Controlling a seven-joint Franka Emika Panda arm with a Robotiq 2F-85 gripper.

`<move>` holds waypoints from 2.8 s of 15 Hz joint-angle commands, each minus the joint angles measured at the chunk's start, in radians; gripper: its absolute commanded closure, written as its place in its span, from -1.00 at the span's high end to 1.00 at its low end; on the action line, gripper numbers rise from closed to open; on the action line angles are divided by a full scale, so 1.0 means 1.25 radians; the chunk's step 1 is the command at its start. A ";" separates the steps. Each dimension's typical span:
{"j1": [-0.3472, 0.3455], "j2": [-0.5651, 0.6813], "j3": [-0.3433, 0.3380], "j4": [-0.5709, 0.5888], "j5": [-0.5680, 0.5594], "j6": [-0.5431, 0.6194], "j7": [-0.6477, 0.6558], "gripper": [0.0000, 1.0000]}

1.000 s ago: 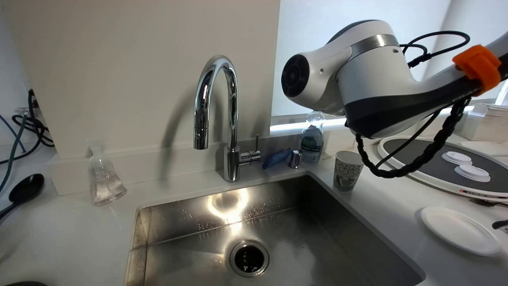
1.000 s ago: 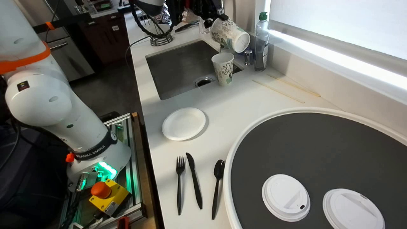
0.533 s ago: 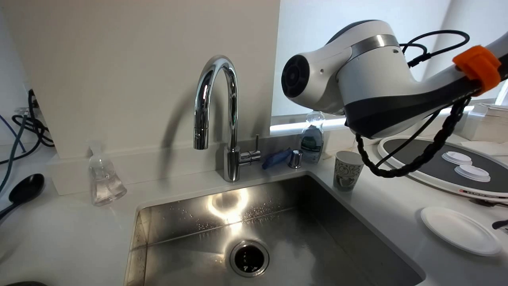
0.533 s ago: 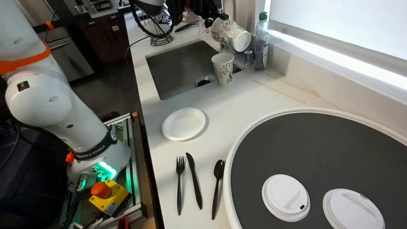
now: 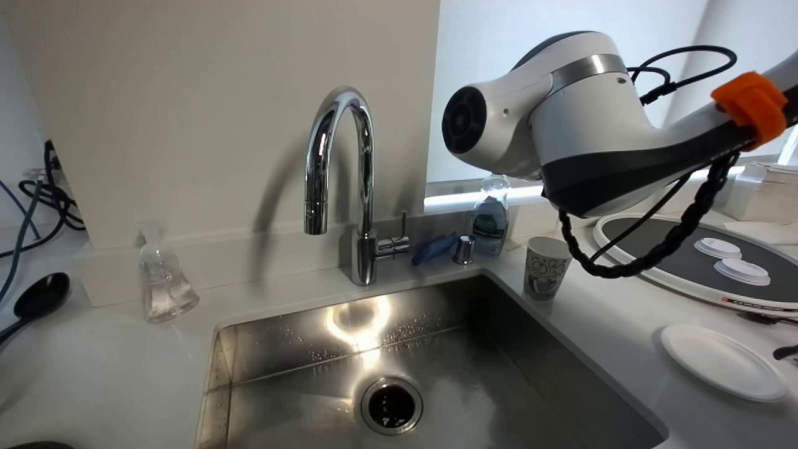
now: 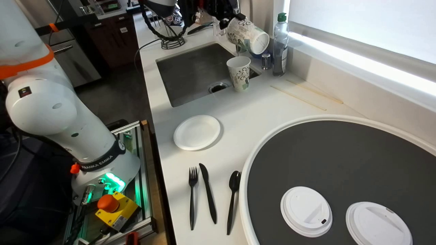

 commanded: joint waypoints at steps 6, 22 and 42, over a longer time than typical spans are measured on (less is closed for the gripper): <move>0.010 0.008 0.008 -0.003 -0.022 -0.032 -0.020 -0.98; 0.018 0.008 0.016 -0.013 -0.033 -0.055 -0.038 -0.98; 0.023 0.009 0.020 -0.029 -0.067 -0.060 -0.051 -0.98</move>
